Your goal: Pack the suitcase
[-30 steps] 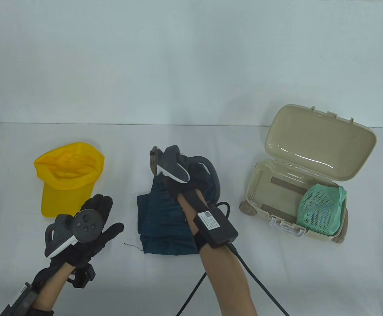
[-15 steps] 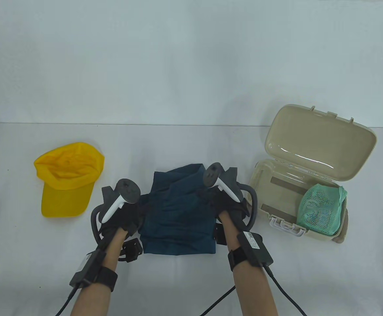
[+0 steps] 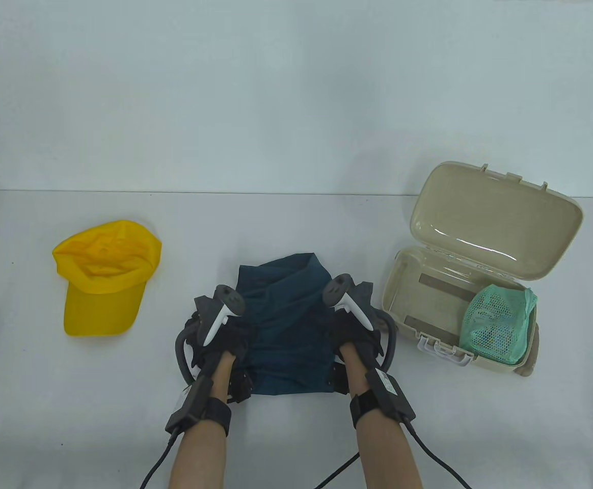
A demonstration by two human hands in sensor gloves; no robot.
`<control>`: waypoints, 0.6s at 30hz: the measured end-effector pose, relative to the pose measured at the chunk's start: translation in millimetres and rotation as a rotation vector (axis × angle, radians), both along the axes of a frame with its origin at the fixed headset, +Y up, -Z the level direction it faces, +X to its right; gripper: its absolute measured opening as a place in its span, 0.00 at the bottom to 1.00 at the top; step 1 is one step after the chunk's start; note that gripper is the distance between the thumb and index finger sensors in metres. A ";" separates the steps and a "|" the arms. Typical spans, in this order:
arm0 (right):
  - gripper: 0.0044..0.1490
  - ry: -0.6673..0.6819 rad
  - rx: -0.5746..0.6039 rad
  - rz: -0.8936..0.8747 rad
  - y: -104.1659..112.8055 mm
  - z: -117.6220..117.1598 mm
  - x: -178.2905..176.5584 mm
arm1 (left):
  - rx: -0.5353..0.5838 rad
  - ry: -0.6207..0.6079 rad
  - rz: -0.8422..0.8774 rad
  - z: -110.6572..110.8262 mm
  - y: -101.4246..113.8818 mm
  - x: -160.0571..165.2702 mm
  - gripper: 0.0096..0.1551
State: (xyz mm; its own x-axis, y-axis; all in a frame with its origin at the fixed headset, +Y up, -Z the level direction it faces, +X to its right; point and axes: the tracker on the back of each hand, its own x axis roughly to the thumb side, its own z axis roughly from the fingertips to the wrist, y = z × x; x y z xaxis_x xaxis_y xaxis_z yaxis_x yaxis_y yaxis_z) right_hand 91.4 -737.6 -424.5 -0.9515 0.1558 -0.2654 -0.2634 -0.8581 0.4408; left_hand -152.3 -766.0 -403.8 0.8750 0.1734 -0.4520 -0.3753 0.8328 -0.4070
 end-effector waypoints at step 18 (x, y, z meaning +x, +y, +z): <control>0.29 -0.078 -0.096 -0.256 -17.0 12.7 0.9 | 0.015 -0.088 0.039 8.4 13.6 22.1 0.50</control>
State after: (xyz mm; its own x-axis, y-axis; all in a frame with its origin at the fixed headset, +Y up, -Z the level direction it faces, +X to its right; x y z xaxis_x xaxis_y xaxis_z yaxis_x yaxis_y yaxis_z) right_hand 92.2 -754.6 -411.7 -0.8607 0.3587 -0.3613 -0.5023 -0.7146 0.4870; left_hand -130.2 -752.3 -395.4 0.9037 0.2143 -0.3707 -0.3708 0.8245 -0.4274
